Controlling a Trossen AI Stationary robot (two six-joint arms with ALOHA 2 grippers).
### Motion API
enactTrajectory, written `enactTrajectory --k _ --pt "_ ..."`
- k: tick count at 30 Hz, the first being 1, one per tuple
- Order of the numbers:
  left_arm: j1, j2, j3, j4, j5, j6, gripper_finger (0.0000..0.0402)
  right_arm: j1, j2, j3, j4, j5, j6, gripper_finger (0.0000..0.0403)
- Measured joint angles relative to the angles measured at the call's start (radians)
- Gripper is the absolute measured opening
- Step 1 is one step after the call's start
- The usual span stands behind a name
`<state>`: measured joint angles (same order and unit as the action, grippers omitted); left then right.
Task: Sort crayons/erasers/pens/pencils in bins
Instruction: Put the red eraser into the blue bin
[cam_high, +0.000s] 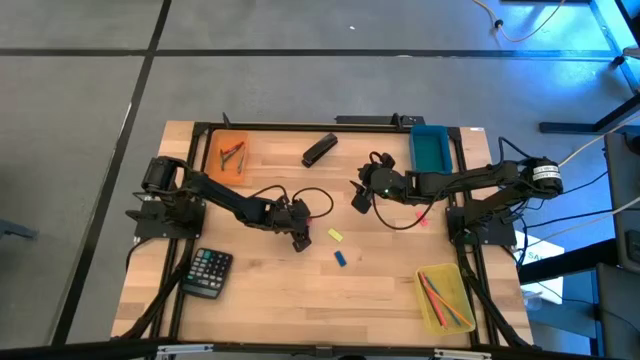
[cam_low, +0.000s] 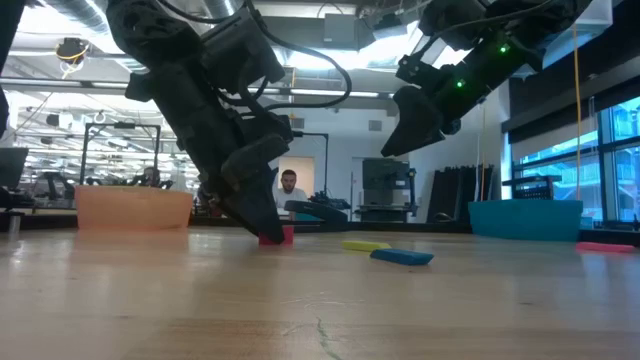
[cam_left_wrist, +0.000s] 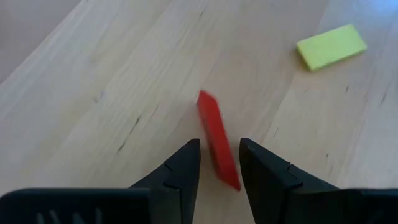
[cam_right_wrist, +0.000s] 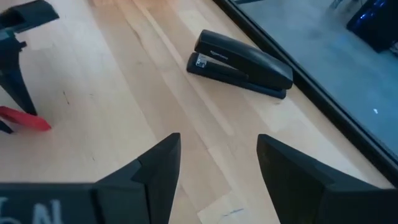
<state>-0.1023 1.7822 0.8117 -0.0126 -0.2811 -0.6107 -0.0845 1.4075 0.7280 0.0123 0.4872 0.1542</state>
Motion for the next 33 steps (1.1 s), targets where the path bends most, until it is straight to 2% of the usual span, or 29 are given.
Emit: enactTrajectory --k 5,9,16,19,22,28,30,33 --pt "0.010 0.025 0.002 0.018 -0.005 0.067 0.0104 0.000 0.000 -0.002 -0.013 -0.001 0.047 0.0213" --pt "0.030 0.019 0.001 0.022 0.001 0.166 0.0075 0.000 0.000 -0.002 -0.016 -0.001 0.055 0.0213" --pt "0.128 0.020 -0.001 0.071 0.124 0.336 0.0010 -0.003 0.000 -0.002 -0.017 -0.012 0.050 0.0213" --pt "0.189 0.009 -0.004 0.111 0.187 0.409 0.0011 -0.030 0.000 0.009 -0.028 -0.109 0.042 0.0213" --pt "0.250 -0.011 -0.006 0.186 0.277 0.510 0.0015 -0.076 0.000 0.025 -0.024 -0.271 0.013 0.0213" --pt "0.323 -0.029 -0.005 0.363 0.584 0.708 0.0007 -0.185 0.000 0.029 -0.013 -0.583 -0.027 0.0213" --pt "0.339 -0.035 -0.003 0.407 0.616 0.749 0.0007 -0.210 -0.002 0.029 0.001 -0.646 -0.025 0.0213" --pt "0.367 -0.033 -0.004 0.415 0.628 0.784 0.0012 -0.232 -0.013 0.029 0.034 -0.687 -0.024 0.0213"
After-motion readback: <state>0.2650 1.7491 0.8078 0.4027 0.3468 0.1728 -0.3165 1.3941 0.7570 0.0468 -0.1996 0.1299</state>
